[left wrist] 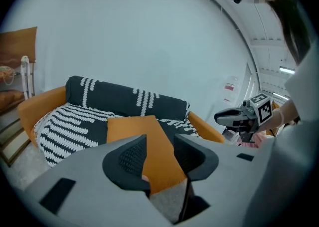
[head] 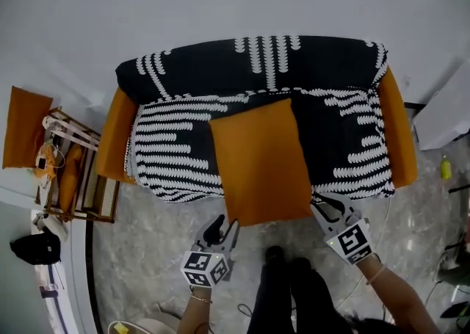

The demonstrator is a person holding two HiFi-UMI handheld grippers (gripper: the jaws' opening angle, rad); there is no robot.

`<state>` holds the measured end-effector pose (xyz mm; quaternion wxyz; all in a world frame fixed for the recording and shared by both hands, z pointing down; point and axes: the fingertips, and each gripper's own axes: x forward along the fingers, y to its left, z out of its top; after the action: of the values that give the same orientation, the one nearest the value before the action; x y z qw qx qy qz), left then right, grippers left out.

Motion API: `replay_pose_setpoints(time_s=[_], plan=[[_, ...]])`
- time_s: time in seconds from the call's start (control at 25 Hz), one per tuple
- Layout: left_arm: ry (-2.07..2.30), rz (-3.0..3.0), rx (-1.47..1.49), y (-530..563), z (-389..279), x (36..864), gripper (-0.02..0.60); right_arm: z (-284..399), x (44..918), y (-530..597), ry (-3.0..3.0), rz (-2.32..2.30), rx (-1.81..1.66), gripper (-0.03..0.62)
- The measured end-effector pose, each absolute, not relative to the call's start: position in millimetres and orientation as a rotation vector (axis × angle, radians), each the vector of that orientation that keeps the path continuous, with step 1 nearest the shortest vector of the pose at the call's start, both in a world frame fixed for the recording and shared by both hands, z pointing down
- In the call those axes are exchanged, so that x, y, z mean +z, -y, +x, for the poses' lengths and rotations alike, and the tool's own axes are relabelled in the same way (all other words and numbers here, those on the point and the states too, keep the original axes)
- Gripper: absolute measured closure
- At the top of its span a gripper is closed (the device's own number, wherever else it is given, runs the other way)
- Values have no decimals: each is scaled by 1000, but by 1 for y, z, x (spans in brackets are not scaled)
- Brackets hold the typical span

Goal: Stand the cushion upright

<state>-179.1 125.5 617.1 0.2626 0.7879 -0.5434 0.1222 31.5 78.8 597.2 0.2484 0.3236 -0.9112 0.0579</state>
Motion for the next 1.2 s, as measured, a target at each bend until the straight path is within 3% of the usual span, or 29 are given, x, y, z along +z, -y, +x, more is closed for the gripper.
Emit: replay_pose_setpoints(time_s=[1.2], plan=[[1394,1851,565,-128,-232,885,336,59,871,-73,2224,733,342,450]])
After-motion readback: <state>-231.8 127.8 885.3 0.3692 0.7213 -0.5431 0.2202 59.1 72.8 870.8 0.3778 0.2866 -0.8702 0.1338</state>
